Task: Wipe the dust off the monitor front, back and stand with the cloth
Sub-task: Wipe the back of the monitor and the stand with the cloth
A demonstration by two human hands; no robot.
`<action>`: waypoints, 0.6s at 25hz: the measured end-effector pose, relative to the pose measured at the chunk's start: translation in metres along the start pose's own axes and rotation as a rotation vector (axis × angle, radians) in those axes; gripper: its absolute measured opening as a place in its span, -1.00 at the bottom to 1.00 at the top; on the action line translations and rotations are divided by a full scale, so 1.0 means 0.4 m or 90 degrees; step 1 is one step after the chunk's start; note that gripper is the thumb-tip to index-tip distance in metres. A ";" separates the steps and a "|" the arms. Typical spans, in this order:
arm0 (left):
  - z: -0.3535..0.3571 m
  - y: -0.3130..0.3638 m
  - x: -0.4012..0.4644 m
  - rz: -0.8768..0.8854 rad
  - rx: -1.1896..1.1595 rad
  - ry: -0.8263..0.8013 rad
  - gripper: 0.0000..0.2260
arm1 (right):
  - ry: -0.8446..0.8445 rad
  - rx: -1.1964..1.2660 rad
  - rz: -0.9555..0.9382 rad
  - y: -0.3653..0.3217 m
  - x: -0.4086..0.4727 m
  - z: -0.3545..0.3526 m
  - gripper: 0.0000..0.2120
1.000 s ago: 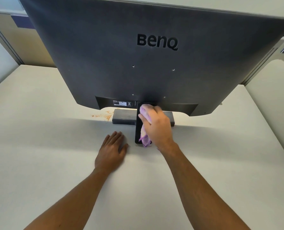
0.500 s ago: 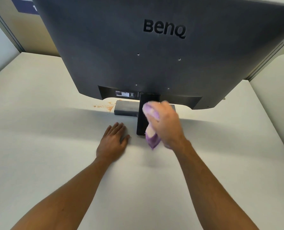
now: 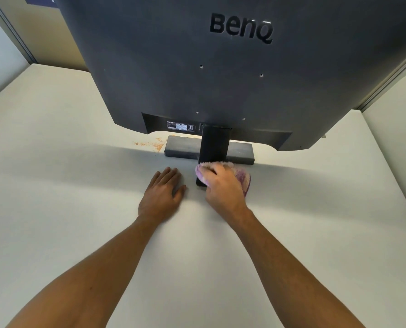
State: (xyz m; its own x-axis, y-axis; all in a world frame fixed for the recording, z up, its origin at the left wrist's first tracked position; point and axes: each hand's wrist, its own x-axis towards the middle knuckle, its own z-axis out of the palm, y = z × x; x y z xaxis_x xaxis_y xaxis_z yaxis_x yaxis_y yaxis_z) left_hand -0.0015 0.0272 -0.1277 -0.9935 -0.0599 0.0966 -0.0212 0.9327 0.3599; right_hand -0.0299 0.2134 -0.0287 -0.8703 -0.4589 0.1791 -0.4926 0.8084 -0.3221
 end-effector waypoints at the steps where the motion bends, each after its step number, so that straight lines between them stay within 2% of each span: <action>1: 0.000 0.000 0.001 0.000 0.003 0.000 -0.48 | -0.061 -0.010 0.013 0.001 -0.015 0.012 -0.55; 6: 0.004 -0.002 0.002 -0.006 0.002 -0.005 -0.47 | -0.233 -0.137 0.112 0.020 -0.040 0.012 -0.60; 7: 0.005 -0.003 0.002 -0.007 0.004 -0.009 -0.46 | -0.226 -0.137 0.161 0.026 -0.044 0.003 -0.62; 9: 0.006 -0.004 0.004 -0.007 0.004 -0.012 -0.46 | -0.133 -0.072 0.238 0.038 -0.051 -0.013 -0.63; 10: 0.007 -0.004 0.004 -0.006 0.003 -0.011 -0.46 | -0.059 -0.032 0.228 0.040 -0.053 -0.018 -0.63; 12: 0.007 -0.002 0.000 -0.004 0.003 -0.004 -0.46 | 0.061 -0.006 0.121 0.037 -0.049 -0.018 -0.63; 13: 0.005 0.000 0.000 -0.003 0.005 0.000 -0.46 | 0.064 -0.015 0.068 0.035 -0.045 -0.015 -0.63; 15: 0.002 0.001 0.001 -0.004 0.004 0.001 -0.47 | -0.026 -0.069 0.046 0.028 -0.035 -0.011 -0.60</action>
State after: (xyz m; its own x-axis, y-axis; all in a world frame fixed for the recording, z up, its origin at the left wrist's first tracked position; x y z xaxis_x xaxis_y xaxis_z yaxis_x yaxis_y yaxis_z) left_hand -0.0021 0.0280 -0.1282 -0.9933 -0.0655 0.0953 -0.0276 0.9346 0.3546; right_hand -0.0231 0.2304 -0.0308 -0.9037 -0.4110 0.1199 -0.4280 0.8739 -0.2305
